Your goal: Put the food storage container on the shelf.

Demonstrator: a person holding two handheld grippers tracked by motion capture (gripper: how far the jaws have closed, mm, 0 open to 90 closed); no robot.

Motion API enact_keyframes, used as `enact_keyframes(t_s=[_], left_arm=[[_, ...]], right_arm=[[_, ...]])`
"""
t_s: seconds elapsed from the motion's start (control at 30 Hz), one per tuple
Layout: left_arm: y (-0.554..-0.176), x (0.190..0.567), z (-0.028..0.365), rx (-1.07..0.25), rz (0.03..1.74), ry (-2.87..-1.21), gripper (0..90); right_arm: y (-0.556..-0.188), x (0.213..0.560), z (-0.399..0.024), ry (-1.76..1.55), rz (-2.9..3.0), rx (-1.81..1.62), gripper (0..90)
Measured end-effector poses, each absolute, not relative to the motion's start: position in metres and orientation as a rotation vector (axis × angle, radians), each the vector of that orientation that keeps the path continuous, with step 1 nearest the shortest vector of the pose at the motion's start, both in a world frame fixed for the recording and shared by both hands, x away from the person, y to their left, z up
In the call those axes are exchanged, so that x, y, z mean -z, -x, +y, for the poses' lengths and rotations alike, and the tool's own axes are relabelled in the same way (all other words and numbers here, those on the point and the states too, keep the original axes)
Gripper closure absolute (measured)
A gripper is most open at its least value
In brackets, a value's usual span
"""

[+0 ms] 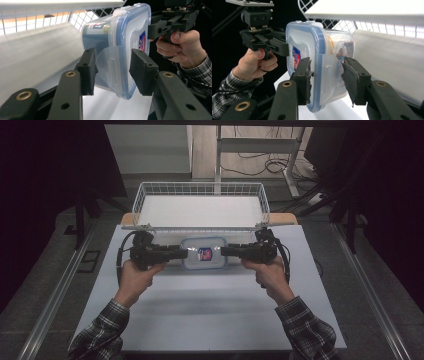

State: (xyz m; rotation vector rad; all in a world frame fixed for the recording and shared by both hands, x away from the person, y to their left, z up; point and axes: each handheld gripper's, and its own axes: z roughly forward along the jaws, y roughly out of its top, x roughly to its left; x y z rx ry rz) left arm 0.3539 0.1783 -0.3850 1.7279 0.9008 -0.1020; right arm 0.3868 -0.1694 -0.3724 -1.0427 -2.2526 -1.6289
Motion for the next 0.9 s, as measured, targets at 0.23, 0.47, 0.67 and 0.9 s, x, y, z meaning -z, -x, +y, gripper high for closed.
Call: enact_keyframes(t_s=[0.23, 0.47, 0.67, 0.9], left_arm=[[-0.377, 0.363, 0.182, 0.105, 0.893, -1.725, 56.9], [-0.400, 0.341, 0.186, 0.096, 0.885, -1.714, 57.0], [-0.421, 0.334, 0.188, 0.098, 0.889, -1.694, 57.0], [-0.447, 0.335, 0.186, 0.113, 0.898, -1.682, 56.9]], right_arm=[[-0.406, 0.351, -0.166, 1.054, -2.253, 1.650, 58.4], [-0.426, 0.329, -0.163, 1.049, -2.262, 1.686, 58.4], [-0.444, 0.319, -0.161, 1.065, -2.257, 1.699, 58.3], [-0.468, 0.317, -0.163, 1.092, -2.248, 1.705, 58.3]])
